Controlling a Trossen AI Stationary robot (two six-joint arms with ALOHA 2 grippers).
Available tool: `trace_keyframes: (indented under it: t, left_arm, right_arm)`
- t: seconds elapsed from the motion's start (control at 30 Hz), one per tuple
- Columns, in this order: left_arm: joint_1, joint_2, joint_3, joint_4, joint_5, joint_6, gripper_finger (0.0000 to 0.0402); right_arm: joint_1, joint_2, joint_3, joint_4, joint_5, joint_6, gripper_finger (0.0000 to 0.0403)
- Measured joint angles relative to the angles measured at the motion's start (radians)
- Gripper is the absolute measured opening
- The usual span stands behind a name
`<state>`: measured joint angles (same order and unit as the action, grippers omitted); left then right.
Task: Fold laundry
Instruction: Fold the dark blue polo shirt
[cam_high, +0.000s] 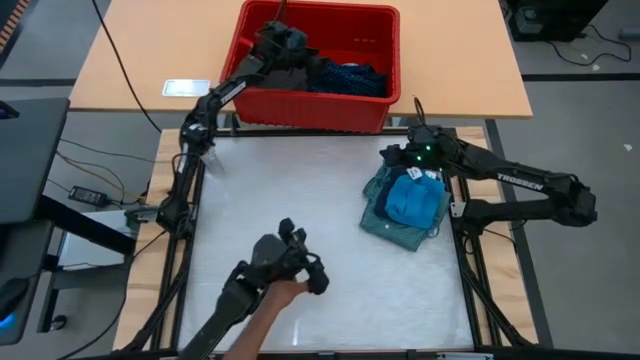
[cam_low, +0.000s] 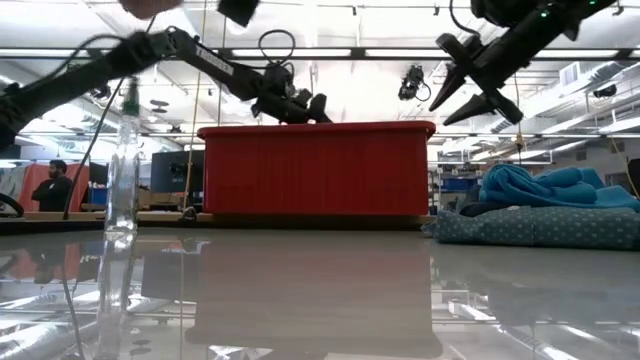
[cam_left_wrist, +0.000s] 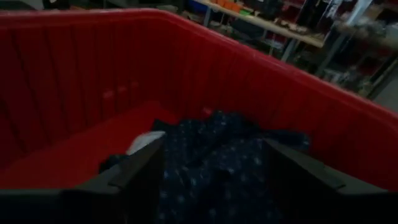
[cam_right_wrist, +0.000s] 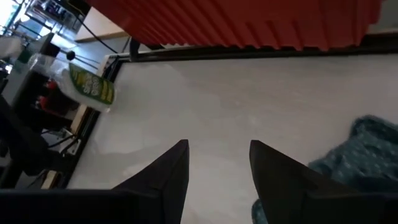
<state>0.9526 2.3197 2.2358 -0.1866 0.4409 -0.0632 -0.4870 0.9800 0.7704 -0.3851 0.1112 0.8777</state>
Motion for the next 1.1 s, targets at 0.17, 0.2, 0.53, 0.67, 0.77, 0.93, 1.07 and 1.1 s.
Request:
trace_keyframes:
  t: [0.17, 0.2, 0.53, 0.67, 0.77, 0.93, 1.07, 1.1]
  left_arm:
    - [0.002, 0.08, 0.084, -0.028, -0.013, 0.049, 0.027]
    - [0.003, 0.084, 0.078, -0.051, -0.014, 0.057, 0.027]
    - [-0.005, 0.112, 0.08, -0.21, -0.112, 0.237, 0.0267]
    - [-0.008, 0.142, 0.078, -0.217, -0.112, 0.259, 0.0239]
    - [-0.014, 0.159, 0.077, -0.204, -0.122, 0.261, 0.0194]
    - [-0.02, 0.162, 0.077, -0.209, -0.137, 0.261, 0.0071]
    - [-0.019, 0.118, 0.086, -0.216, -0.136, 0.271, 0.0012]
    - [-0.017, 0.098, 0.088, -0.215, -0.135, 0.281, 0.001]
  right_arm:
    - [-0.003, 0.059, 0.064, 0.002, 0.0, -0.038, 0.0176]
    - [-0.005, 0.066, 0.073, 0.002, 0.0, -0.041, 0.0176]
    - [-0.019, 0.088, 0.099, 0.001, 0.0, -0.056, 0.0176]
    - [-0.037, 0.088, 0.099, 0.003, 0.0, -0.066, 0.0176]
    - [-0.049, 0.088, 0.099, 0.006, 0.0, -0.069, 0.0176]
    - [-0.063, 0.088, 0.099, 0.02, 0.0, -0.069, 0.0174]
    - [-0.071, 0.088, 0.099, 0.033, 0.001, -0.07, 0.0165]
    - [-0.074, 0.088, 0.099, 0.034, 0.001, -0.07, 0.0162]
